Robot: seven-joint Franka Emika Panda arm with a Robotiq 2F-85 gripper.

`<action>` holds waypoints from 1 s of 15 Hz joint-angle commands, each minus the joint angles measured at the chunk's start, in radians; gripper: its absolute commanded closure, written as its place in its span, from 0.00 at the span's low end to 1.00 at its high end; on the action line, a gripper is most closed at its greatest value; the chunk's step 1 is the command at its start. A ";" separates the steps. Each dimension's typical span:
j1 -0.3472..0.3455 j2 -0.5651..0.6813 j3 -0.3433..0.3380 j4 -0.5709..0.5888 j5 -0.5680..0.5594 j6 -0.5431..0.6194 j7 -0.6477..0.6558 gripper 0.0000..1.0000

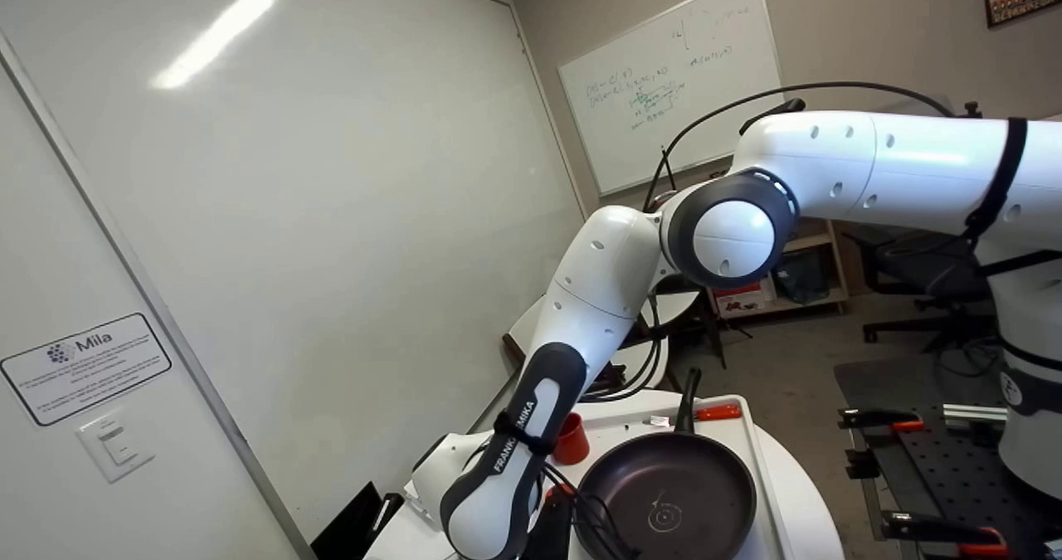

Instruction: Use the napkin on the top to wipe the pan

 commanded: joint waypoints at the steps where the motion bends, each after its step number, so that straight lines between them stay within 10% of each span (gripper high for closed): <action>1: 0.015 -0.005 -0.017 -0.013 -0.007 0.028 0.026 0.99; 15: 0.031 -0.307 -0.013 -0.283 -0.041 0.018 0.017 0.96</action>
